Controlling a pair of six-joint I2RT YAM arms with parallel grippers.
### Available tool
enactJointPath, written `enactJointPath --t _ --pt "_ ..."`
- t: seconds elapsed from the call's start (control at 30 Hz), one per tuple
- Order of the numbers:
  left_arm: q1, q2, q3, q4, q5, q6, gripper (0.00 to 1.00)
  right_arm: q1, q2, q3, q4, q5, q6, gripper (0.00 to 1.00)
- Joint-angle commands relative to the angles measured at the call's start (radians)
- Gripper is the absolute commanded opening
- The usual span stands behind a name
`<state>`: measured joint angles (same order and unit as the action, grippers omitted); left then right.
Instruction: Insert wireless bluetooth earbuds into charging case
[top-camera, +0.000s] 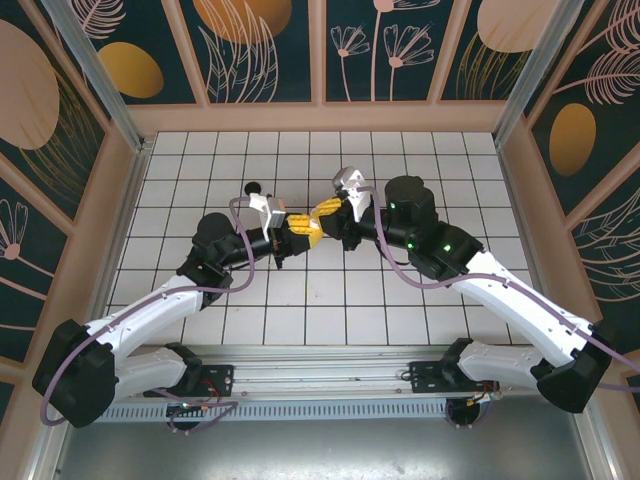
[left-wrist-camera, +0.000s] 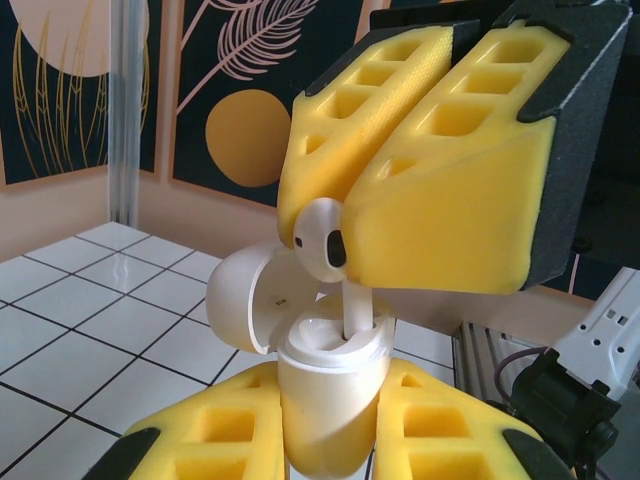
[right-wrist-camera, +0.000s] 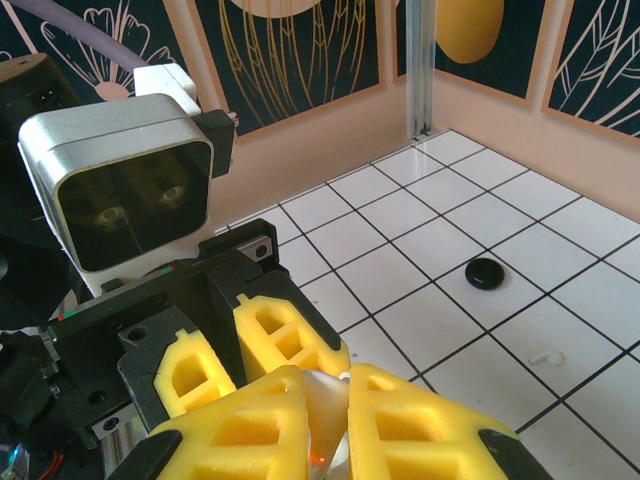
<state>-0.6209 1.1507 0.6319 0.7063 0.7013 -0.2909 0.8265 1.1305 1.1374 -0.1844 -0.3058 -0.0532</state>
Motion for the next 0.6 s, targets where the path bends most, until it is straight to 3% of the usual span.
enactJointPath --t 0.0,0.27,0.57 --pt "-0.002 -0.026 0.022 0.099 0.000 -0.019 0.00 0.016 0.017 -0.025 0.006 -0.031 0.011 0.13" --pt "-0.003 -0.022 0.008 0.124 0.010 -0.022 0.00 0.027 -0.008 -0.043 0.056 0.073 0.044 0.12" --pt "-0.003 -0.023 0.007 0.130 0.013 -0.021 0.00 0.029 -0.026 -0.035 0.055 0.089 0.041 0.12"
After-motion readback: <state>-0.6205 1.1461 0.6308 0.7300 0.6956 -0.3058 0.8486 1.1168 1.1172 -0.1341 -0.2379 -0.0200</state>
